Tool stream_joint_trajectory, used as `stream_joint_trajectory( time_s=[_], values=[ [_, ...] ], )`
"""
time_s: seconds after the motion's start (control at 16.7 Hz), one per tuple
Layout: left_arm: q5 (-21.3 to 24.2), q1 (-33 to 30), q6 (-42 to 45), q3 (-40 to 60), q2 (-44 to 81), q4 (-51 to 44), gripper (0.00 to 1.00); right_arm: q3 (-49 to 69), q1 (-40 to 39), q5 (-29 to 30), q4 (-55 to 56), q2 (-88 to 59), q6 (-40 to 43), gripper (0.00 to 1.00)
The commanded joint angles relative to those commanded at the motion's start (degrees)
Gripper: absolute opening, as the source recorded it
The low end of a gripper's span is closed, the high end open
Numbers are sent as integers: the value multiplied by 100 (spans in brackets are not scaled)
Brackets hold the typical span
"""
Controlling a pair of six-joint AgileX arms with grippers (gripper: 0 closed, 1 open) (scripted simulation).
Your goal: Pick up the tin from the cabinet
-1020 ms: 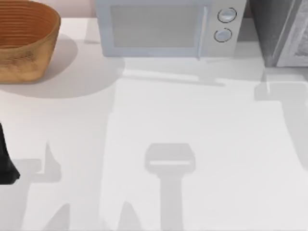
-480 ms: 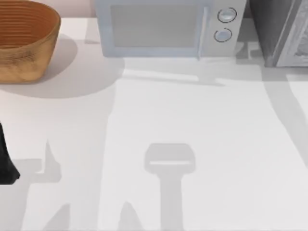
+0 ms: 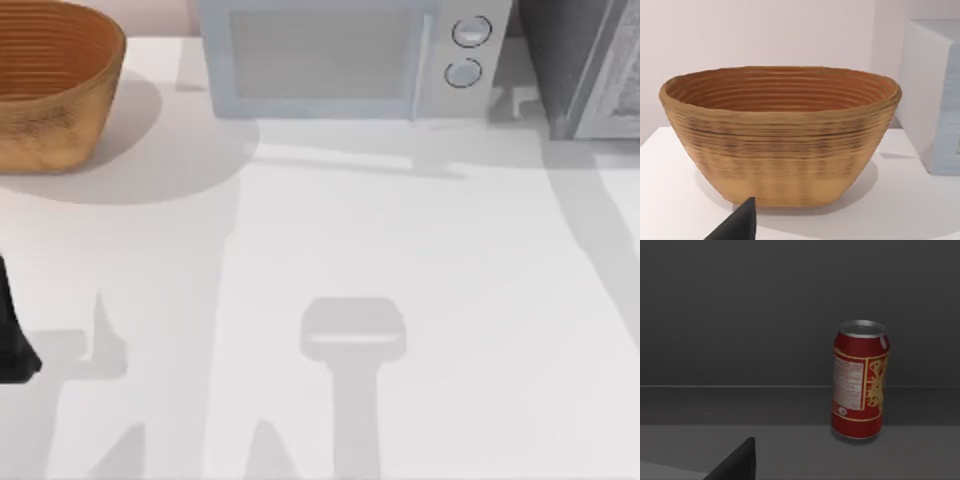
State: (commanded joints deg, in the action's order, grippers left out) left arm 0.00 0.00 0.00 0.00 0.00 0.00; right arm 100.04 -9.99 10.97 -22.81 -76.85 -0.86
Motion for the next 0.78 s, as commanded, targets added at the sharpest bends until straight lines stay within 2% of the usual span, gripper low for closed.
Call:
stream_joint_trajectory(
  time_s=[0.36, 0.78],
  values=[
    [0, 0, 0, 0, 0, 0, 100, 100, 205, -135, 879, -967, 11, 100],
    [0, 0, 0, 0, 0, 0, 100, 298, 232, -156, 901, -1192, 12, 100]
  ],
)
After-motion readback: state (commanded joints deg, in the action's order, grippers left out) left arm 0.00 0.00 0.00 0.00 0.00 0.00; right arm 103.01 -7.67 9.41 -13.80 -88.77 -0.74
